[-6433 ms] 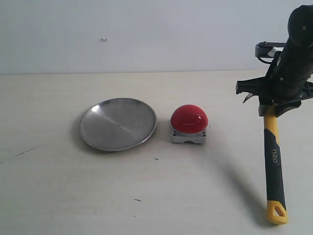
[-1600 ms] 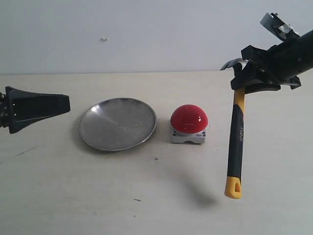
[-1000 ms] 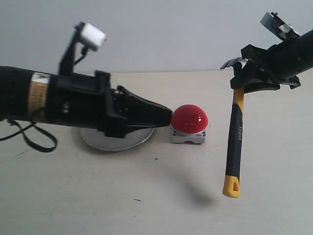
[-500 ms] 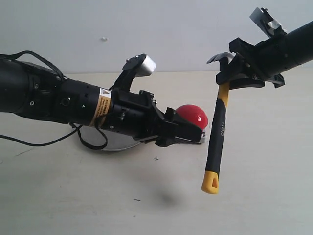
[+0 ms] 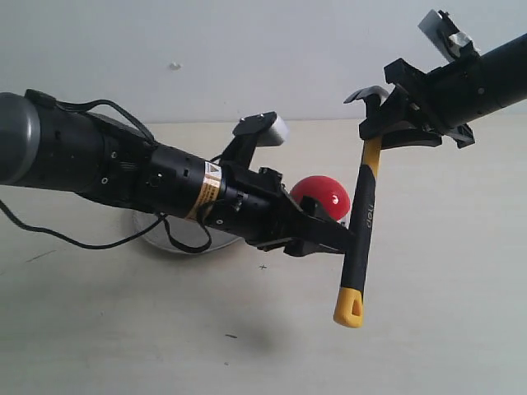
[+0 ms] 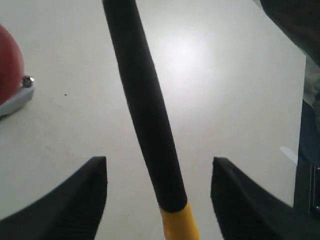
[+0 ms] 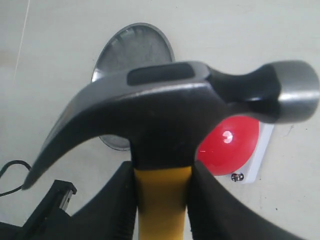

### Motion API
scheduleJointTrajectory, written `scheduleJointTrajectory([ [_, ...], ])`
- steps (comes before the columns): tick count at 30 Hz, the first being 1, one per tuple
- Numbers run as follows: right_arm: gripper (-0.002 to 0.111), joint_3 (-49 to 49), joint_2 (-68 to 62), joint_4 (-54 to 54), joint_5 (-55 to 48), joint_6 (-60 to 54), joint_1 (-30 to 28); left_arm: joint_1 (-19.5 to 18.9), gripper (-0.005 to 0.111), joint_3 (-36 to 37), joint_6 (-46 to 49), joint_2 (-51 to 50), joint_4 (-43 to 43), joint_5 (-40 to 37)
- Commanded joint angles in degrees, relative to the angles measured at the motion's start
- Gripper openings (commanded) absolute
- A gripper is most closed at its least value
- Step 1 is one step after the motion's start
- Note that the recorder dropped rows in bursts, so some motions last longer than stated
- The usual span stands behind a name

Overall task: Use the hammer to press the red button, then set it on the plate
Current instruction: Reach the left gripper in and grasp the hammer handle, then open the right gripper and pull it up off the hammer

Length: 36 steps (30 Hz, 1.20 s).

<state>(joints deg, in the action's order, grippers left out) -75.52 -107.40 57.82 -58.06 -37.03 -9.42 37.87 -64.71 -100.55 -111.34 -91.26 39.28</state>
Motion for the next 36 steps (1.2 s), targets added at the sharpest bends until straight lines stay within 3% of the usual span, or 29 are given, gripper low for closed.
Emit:
scheduleJointTrajectory([
  [1,0.0,-0.9,1.4,2.7,-0.5,-1.2,0.1,1.9,0.06,-3.8,-6.5,-2.4,-4.2,-0.5],
  [11,0.0,-0.9,1.4,2.6,-0.6,-1.4,0.1,2.8,0.06,-8.3,-15.0,-6.6,-8.7,-4.2],
  [16,0.0,-0.9,1.4,2.6,-0.6,-1.5,0.1,3.4,0.06,-9.4,-15.1,-8.7,-8.7,-4.1],
  [24,0.0,-0.9,1.4,2.6,-0.5,-1.5,0.1,7.7,0.06,-14.6,-17.3,-11.7,-8.7,-4.3],
  [30,0.0,-0.9,1.4,2.5,-0.7,-1.9,0.1,7.9,0.06,-14.7,-18.6,-12.4,-8.7,-4.3],
  [34,0.0,-0.9,1.4,2.5,-0.7,-2.0,0.1,7.9,0.057,-14.7,-18.6,-12.4,-8.7,-4.3],
  [36,0.0,-0.9,1.4,2.4,-0.7,-2.1,0.1,7.9,0.049,-14.7,-18.6,-12.4,-8.7,-4.6],
])
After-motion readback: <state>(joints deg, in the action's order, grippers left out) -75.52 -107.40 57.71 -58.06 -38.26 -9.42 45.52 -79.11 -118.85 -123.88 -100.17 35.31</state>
